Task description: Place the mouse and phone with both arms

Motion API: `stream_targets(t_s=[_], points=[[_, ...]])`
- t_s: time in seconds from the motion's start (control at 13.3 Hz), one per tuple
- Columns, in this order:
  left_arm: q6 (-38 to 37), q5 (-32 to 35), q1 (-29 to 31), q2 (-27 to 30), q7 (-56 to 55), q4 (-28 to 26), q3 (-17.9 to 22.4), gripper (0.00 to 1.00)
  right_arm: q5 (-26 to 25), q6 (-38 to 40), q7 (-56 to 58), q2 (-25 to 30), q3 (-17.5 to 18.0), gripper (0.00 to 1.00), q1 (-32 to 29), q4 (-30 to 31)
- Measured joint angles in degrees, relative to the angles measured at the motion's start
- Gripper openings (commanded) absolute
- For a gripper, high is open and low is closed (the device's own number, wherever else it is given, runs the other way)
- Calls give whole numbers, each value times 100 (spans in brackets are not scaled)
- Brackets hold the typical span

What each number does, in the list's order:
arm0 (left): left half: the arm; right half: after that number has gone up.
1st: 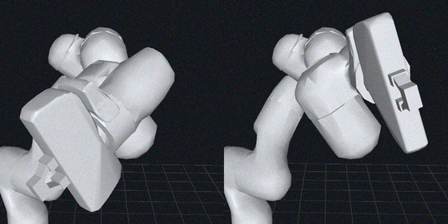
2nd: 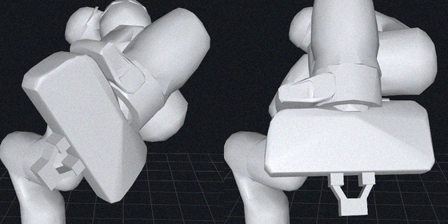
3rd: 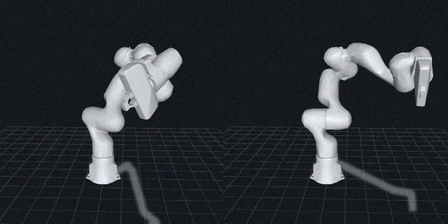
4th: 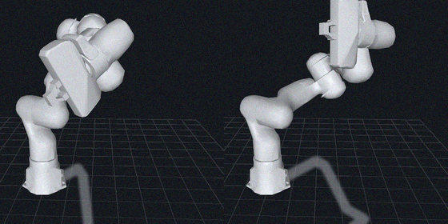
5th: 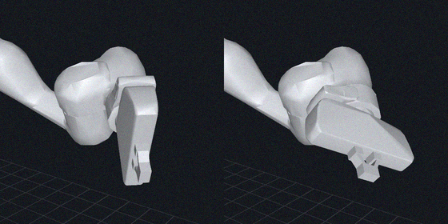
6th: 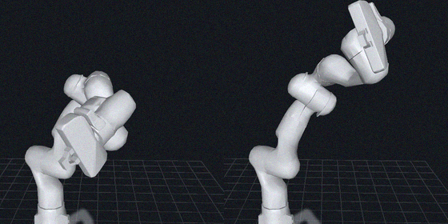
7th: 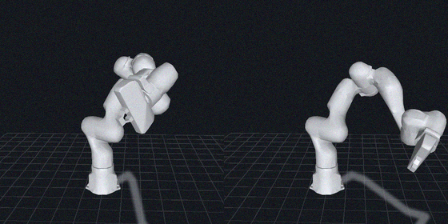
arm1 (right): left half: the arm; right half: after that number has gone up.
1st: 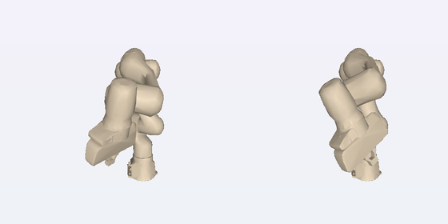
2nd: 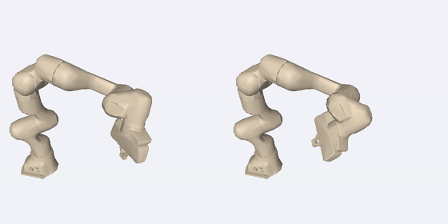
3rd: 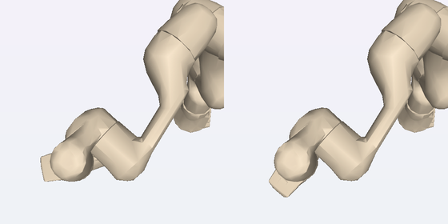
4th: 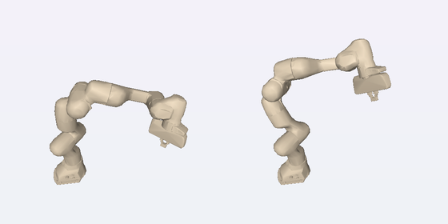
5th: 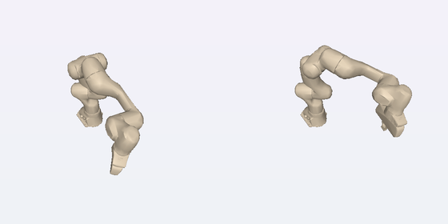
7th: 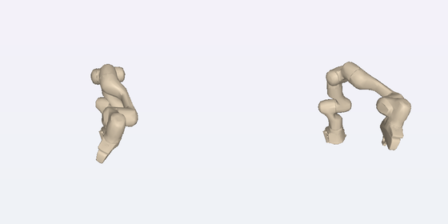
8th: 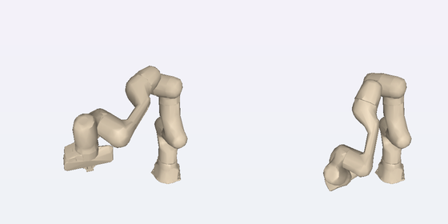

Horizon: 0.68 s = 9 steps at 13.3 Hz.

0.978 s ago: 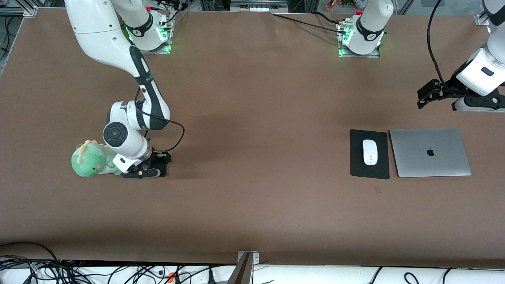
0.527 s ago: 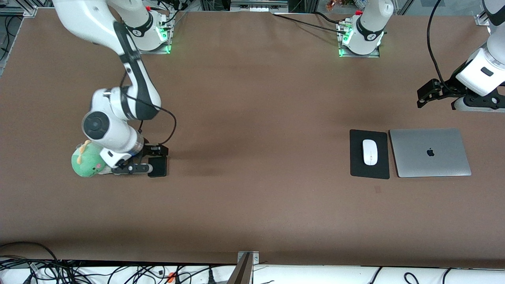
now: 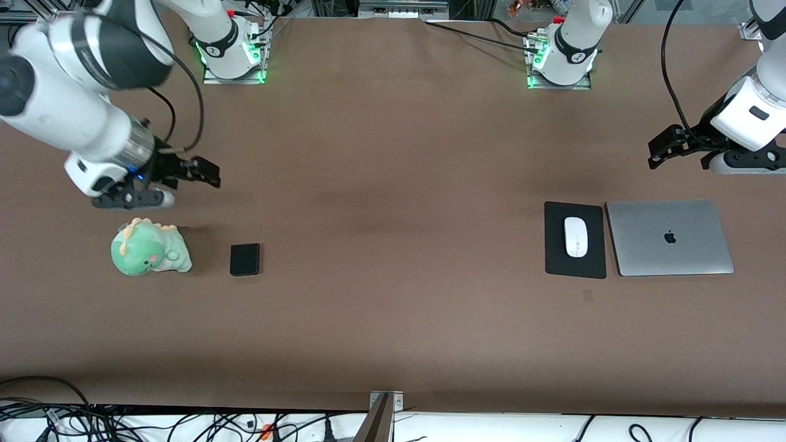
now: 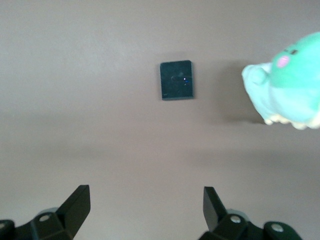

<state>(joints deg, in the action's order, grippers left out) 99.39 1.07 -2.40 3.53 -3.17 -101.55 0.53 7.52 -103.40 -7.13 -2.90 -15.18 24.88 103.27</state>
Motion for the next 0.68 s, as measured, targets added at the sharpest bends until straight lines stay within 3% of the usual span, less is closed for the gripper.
stream_targets(t_s=[0.3,0.68], points=[[-1,0,0,0,0,0,-3,100,-160,501,0,442,-175,100,-6,7],[-1,0,0,0,0,2,-6,100,-326,717,1,491,-211,100,-6,-127]])
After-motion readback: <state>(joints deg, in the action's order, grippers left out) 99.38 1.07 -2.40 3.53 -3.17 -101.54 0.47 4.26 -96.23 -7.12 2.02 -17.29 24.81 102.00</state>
